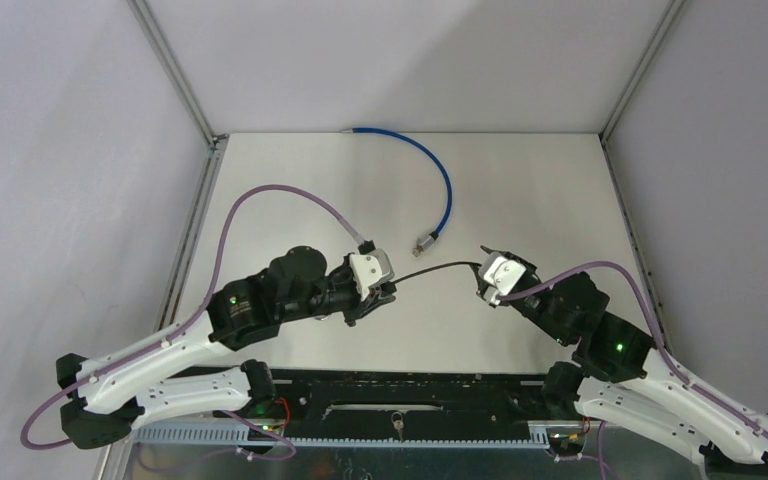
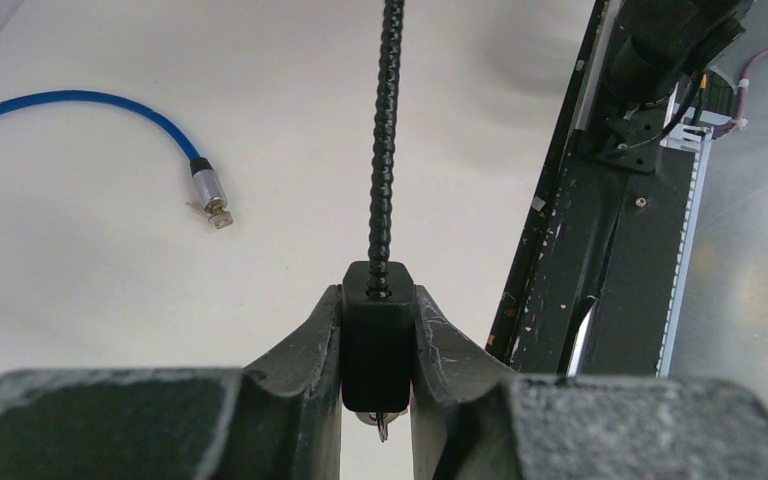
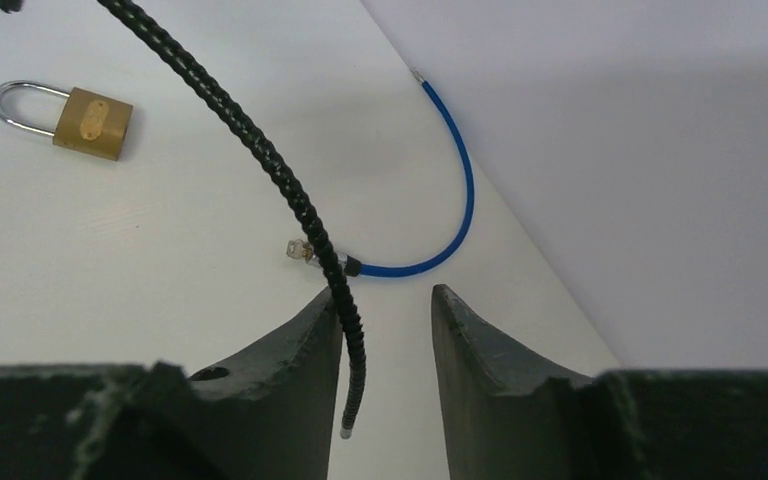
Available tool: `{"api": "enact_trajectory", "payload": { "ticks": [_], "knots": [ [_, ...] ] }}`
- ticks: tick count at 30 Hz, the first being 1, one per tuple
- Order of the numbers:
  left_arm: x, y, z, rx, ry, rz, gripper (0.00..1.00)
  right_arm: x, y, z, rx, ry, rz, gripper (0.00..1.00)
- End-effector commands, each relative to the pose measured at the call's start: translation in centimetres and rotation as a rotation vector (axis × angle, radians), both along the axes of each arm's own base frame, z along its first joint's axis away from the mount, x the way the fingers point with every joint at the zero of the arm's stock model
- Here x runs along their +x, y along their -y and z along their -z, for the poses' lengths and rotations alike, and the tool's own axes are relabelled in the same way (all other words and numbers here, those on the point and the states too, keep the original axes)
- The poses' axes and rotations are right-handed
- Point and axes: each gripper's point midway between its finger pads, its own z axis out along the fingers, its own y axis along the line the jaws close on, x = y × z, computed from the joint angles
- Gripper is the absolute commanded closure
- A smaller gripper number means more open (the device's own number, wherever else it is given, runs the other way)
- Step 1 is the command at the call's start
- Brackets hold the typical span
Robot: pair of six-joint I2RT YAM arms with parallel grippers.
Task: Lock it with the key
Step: Lock the lock.
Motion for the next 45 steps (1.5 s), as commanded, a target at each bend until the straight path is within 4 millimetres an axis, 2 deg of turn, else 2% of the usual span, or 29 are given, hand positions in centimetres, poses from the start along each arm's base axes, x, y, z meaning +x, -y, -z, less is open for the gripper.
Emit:
{"api": "enact_trajectory", "payload": {
  "ticks": [1, 4, 11, 13, 15, 17, 22, 27, 30, 34, 39, 45],
  "knots": [
    [0.0, 0.6, -2.5, -0.089, 0.022, 0.010, 1.00, 0.4, -0.8, -1.3, 0.082, 0.002, -0.025, 0.64],
    [0.0, 0.6, -2.4, -0.090, 0.020, 0.008, 1.00, 0.7, -0.7, -1.2, 0.091, -0.011, -0.019, 0.73],
    [0.1, 0.7, -2.5, -0.094, 0.022, 0.008, 1.00, 1.0, -0.3, -0.3, 0.067, -0.036, 0.008, 0.78],
    [0.1, 0.7, -2.4, -0.093, 0.021, 0.008, 1.00, 1.0, -0.3, -0.3, 0.073, -0.039, 0.010, 0.87],
    [0.1, 0.8, -2.4, -0.095, 0.021, 0.011, 1.00, 1.1, -0.3, -0.6, 0.097, -0.042, 0.023, 1.00],
    [0.1, 0.9, -2.4, -0.094, 0.020, 0.014, 1.00, 1.3, -0.2, -1.2, 0.141, -0.048, 0.043, 1.00],
    [0.1, 0.8, -2.7, -0.134, 0.035, 0.005, 1.00, 0.8, -1.4, -4.3, 0.346, -0.071, 0.010, 1.00],
    [-0.3, 1.1, -3.5, -0.219, 0.044, 0.017, 1.00, -0.9, -3.3, -9.6, 0.649, -0.092, -0.080, 1.00],
    [-0.3, 1.3, -3.5, -0.245, 0.042, 0.020, 1.00, -1.9, -4.9, -11.8, 0.749, -0.116, -0.129, 1.00],
    [-0.3, 1.7, -3.9, -0.281, 0.040, 0.021, 1.00, -3.1, -7.3, -13.6, 0.798, -0.130, -0.178, 1.00],
    [-0.6, 2.1, -5.6, -0.422, 0.058, 0.039, 1.00, -5.0, -9.5, -15.2, 0.832, -0.099, -0.251, 1.00],
    [0.6, 0.9, -6.6, -0.555, 0.078, -0.065, 1.00, -7.0, -10.9, -16.3, 0.794, -0.010, -0.296, 1.00]
  ]
}}
